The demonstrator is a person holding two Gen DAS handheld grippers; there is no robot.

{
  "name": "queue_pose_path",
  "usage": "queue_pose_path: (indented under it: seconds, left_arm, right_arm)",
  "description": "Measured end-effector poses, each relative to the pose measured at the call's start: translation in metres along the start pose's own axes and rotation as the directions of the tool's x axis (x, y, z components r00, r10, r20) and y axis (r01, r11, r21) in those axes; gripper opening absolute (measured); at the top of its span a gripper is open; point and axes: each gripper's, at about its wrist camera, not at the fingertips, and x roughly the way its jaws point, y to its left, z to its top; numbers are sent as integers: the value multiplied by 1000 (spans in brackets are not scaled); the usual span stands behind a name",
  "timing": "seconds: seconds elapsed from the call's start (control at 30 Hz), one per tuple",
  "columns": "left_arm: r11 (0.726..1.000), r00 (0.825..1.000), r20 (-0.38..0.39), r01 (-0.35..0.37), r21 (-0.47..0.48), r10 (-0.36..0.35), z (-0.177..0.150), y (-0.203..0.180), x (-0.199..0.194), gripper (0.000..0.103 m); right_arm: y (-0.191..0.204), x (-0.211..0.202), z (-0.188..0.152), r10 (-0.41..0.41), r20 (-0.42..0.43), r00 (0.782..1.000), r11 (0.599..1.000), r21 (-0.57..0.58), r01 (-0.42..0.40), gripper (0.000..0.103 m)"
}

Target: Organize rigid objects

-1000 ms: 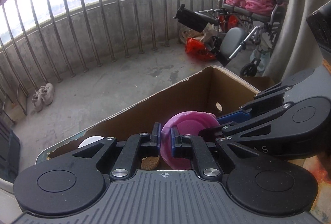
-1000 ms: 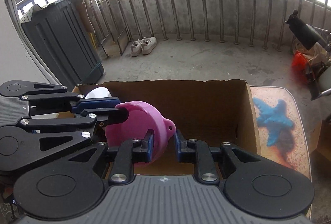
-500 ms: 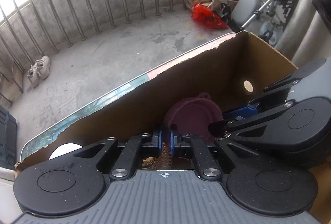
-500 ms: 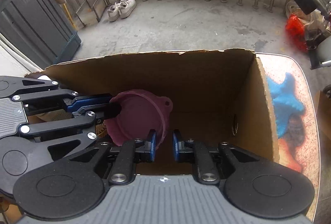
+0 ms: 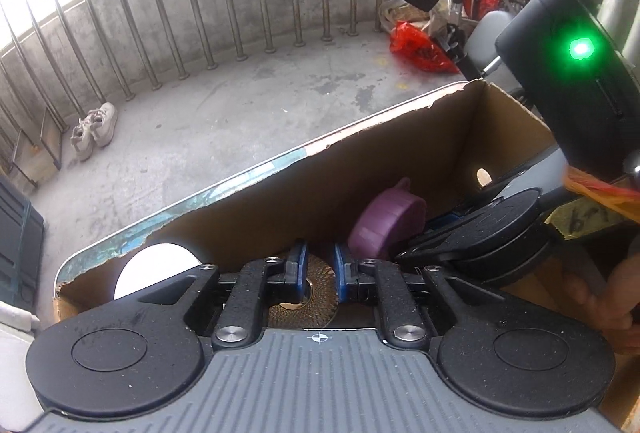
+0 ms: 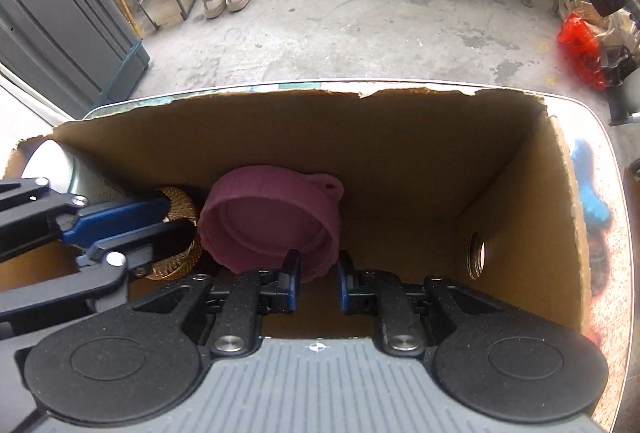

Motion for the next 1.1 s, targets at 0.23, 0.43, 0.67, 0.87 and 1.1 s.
queue_pose_path:
  seconds: [0.23, 0.43, 0.67, 0.87, 1.1]
  left_arm:
    - [1000, 998, 55, 1, 30, -3, 2, -3, -11, 14]
    - [1000, 996, 83, 12, 29, -14, -1, -4, -18, 14]
    - [999, 995, 94, 34, 25, -36, -3, -7, -18, 15]
    - [998, 995, 88, 31, 54, -36, -9, -11, -21, 15]
    - [962, 995, 83, 28, 273, -52, -26, -41, -8, 58]
  right_arm:
    - [-1, 0, 1, 18, 23, 1000, 1000, 2, -18, 23]
    - [4, -6, 3, 19, 83, 996, 999, -34, -16, 23]
    - [-1, 4, 8, 68, 88, 994, 997, 20, -70, 19]
    - [7, -2, 3, -9, 55, 998, 997, -82, 14, 6]
    - [7, -16, 0, -9, 68, 998, 996, -93, 16, 4]
